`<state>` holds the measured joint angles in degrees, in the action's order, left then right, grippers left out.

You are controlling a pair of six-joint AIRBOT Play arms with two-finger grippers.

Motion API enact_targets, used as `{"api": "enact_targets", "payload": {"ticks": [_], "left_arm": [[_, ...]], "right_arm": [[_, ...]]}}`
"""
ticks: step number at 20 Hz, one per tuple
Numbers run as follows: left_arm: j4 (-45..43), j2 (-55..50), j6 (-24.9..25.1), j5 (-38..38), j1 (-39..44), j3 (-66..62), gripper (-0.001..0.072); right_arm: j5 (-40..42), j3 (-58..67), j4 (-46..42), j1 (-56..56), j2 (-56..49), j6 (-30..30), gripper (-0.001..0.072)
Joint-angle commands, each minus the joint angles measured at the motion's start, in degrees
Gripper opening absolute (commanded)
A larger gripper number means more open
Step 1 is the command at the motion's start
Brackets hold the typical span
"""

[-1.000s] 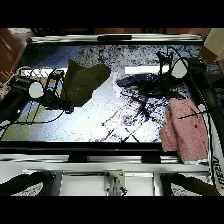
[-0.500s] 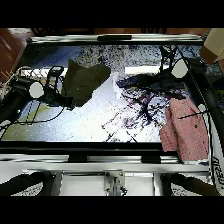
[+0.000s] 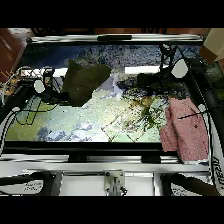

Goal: Fold the shirts.

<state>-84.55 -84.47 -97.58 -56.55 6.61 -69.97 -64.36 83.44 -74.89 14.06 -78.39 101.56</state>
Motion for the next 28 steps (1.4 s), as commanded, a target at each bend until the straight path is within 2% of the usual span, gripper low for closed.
{"api": "enact_targets", "payload": {"ticks": [1,5,7,9,11,14,17,19,24,28], "left_arm": [[4.92,-5.38,-0.17,2.78,-4.52,-0.28,0.0718],[11.98,-7.82,5.27,7.69,-3.82,-0.26,0.0702],[12.57,-8.68,5.40,9.90,-3.13,-0.26,0.0437],[13.29,-9.70,5.35,10.27,-3.02,-0.26,0.0271],[14.97,-9.92,5.42,10.36,-3.10,-0.31,0.0060],[15.21,-9.33,6.16,8.72,-3.06,-3.19,0.0061],[15.19,-5.44,11.67,6.45,-2.08,-9.57,0.0060],[15.19,-0.37,13.44,5.97,-0.72,-14.49,0.0060],[15.21,17.20,13.55,6.40,6.67,-24.90,0.0060],[15.17,25.88,11.96,5.42,15.58,-25.64,0.0060]], "right_arm": [[0.09,-0.02,-0.13,0.07,-0.02,-0.31,0.0504],[0.04,-0.02,-0.02,0.07,-0.02,-0.31,0.0504],[-0.02,-0.02,0.00,0.07,-0.02,-0.28,0.0504],[-0.87,-0.02,0.00,0.07,-0.02,-0.31,0.0504],[-1.95,-0.02,0.00,0.07,-0.02,-0.33,0.0504],[-2.58,-0.02,0.00,0.07,-0.02,-0.35,0.0504],[-3.17,0.00,0.59,0.04,0.04,-0.33,0.0501],[-3.17,0.02,2.43,0.04,0.66,-1.18,0.0501],[-3.34,1.49,2.32,0.04,8.57,-6.01,0.0501],[-3.21,6.03,-1.68,0.04,19.30,-6.91,0.0501]]}}
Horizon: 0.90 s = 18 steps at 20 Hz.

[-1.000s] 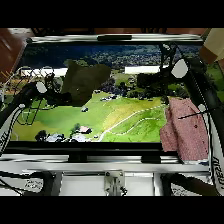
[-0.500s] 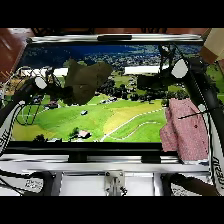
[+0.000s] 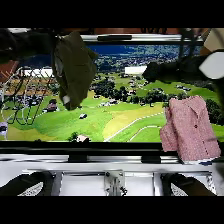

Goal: Fold the shirts.

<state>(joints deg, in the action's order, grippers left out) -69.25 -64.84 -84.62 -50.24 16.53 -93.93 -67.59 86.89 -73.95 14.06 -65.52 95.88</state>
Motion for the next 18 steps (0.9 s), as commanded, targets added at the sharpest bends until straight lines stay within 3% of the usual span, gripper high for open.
{"api": "enact_targets", "payload": {"ticks": [1,4,9,11,14,15,16,17,18], "left_arm": [[-0.11,6.47,-1.16,-2.54,7.87,-1.68,0.0060],[-0.15,4.70,-2.40,-6.84,13.75,1.01,0.0060],[-0.11,-1.11,-7.54,-6.58,18.43,15.08,0.0060],[2.36,-5.33,-9.53,-1.49,20.52,18.84,0.0061],[12.52,-11.72,-4.94,8.85,25.24,18.51,0.0092],[13.42,-13.03,-4.22,10.80,26.32,17.81,0.0282],[13.33,-13.90,-2.86,10.80,26.43,16.70,0.0566],[11.67,-13.99,-0.87,8.81,25.14,15.30,0.0682],[8.07,-13.73,0.20,4.50,22.80,13.44,0.0678]], "right_arm": [[0.00,3.65,-3.67,0.04,9.44,-1.25,0.0501],[-1.92,4.04,-5.66,0.04,17.18,-0.26,0.0501],[-19.06,2.47,-6.08,0.04,18.40,2.64,0.0501],[-21.46,-1.64,-6.12,0.04,17.11,2.38,0.0500],[-21.03,-6.69,-6.10,0.04,12.76,-2.78,0.0501],[-20.52,-6.67,-6.12,0.04,11.02,-2.73,0.0501],[-19.71,-6.67,-6.12,0.04,9.51,-2.69,0.0501],[-18.43,-6.67,-6.14,0.04,8.50,-2.71,0.0502],[-16.76,-6.67,-6.32,0.04,7.74,-2.71,0.0501]]}}
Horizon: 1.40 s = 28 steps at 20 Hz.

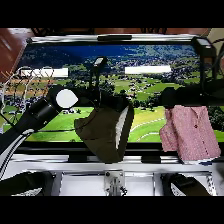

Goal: Fold the shirts.

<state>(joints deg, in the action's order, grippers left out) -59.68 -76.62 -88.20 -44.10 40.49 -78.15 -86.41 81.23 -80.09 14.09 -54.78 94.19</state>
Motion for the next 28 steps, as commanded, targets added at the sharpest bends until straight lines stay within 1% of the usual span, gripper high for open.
{"api": "enact_targets", "payload": {"ticks": [1,3,5,6,7,8,9,11,12,14,16,17,19,21,22,24,25,26,28], "left_arm": [[-6.19,-1.81,3.52,-8.63,-4.63,-5.09,0.0668],[-12.55,-1.79,1.99,-24.00,-12.90,-10.01,0.0667],[-12.72,-1.38,1.16,-37.81,-21.00,-10.86,0.0667],[-12.74,-0.94,-0.07,-43.04,-23.61,-9.68,0.0667],[-12.76,0.15,-0.59,-46.47,-25.11,-6.88,0.0667],[-12.79,2.03,-1.22,-47.43,-25.33,-2.75,0.0667],[-12.66,4.92,-1.92,-46.99,-24.90,2.89,0.0667],[-11.82,11.72,-4.13,-42.47,-22.82,15.47,0.0668],[-9.97,15.21,-5.55,-39.08,-21.53,22.14,0.0668],[-2.71,19.85,-6.67,-32.39,-19.50,32.61,0.0669],[5.92,21.11,-6.62,-25.59,-16.87,39.93,0.0668],[8.50,20.74,-6.62,-21.97,-14.91,42.23,0.0668],[10.58,19.26,-6.69,-15.87,-10.34,44.11,0.0668],[13.09,17.05,-6.67,-11.19,-6.32,44.13,0.0665],[13.62,16.02,-6.84,-9.20,-4.87,44.13,0.0657],[13.66,13.94,-7.72,-7.08,-3.67,44.13,0.0463],[13.66,13.09,-7.74,-6.73,-3.72,44.13,0.0445],[13.66,12.59,-7.74,-6.47,-3.82,44.13,0.0442],[13.64,12.52,-7.58,-6.43,-3.80,44.04,0.0255]], "right_arm": [[3.41,-1.01,-0.59,0.02,-3.63,-1.01,0.0502],[4.13,-1.01,-0.72,0.02,-5.35,-1.11,0.0502],[4.17,-1.01,-1.05,0.02,-8.76,-1.86,0.0502],[4.35,-1.01,-1.05,0.02,-11.17,-2.40,0.0502],[4.61,-1.01,-0.98,0.02,-13.68,-2.84,0.0502],[4.66,-1.01,-0.74,0.02,-16.65,-3.19,0.0502],[4.13,-1.01,-0.87,0.02,-19.56,-4.35,0.0502],[2.58,-1.01,-1.55,0.02,-24.30,-7.23,0.0503],[2.67,-1.01,-1.40,0.02,-26.38,-8.59,0.0502],[4.44,-1.01,-0.61,0.02,-29.46,-9.51,0.0502],[7.28,-1.01,1.14,0.02,-31.56,-10.67,0.0503],[8.37,-1.01,1.42,0.02,-32.24,-10.78,0.0504],[9.79,-1.01,1.77,0.02,-33.33,-10.86,0.0505],[9.94,-1.01,3.54,0.02,-34.49,-11.37,0.0659],[9.97,-1.01,5.09,0.02,-35.26,-12.48,0.0659],[10.01,-1.01,8.74,0.02,-37.35,-14.32,0.0659],[10.29,-1.01,10.12,0.02,-38.58,-14.93,0.0659],[10.88,-1.01,10.80,0.02,-39.71,-15.50,0.0659],[12.50,-1.01,10.82,0.02,-41.29,-15.85,0.0659]]}}
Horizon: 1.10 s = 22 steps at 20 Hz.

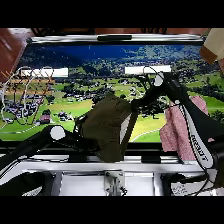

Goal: Fold the shirts.

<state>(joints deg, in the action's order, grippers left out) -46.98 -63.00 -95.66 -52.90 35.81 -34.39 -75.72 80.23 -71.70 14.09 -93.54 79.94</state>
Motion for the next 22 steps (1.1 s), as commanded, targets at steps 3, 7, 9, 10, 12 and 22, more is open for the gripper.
{"api": "enact_targets", "payload": {"ticks": [3,7,9,10,12,22], "left_arm": [[0.94,-1.09,-0.04,2.38,0.87,0.24,0.0137],[0.26,-1.09,2.84,2.38,0.87,0.20,0.0061],[-1.49,-1.09,3.45,2.34,0.85,0.04,0.0060],[-2.58,-1.09,3.48,2.10,0.68,-0.44,0.0061],[-6.25,-1.09,3.48,0.37,-0.90,-2.86,0.0060],[-18.01,-7.96,11.45,-11.23,-20.90,-37.97,0.0061]], "right_arm": [[5.66,0.00,2.56,0.04,-4.17,-2.27,0.0659],[8.61,0.00,5.25,0.02,-5.18,-5.33,0.0558],[8.59,0.07,5.18,-0.02,-5.14,-5.90,0.0082],[8.33,0.07,5.20,-0.09,-4.79,-6.47,0.0089],[7.58,0.17,4.48,-0.11,-2.99,-8.74,0.0089],[-0.02,-2.71,-3.85,0.07,14.32,9.73,0.0088]]}}
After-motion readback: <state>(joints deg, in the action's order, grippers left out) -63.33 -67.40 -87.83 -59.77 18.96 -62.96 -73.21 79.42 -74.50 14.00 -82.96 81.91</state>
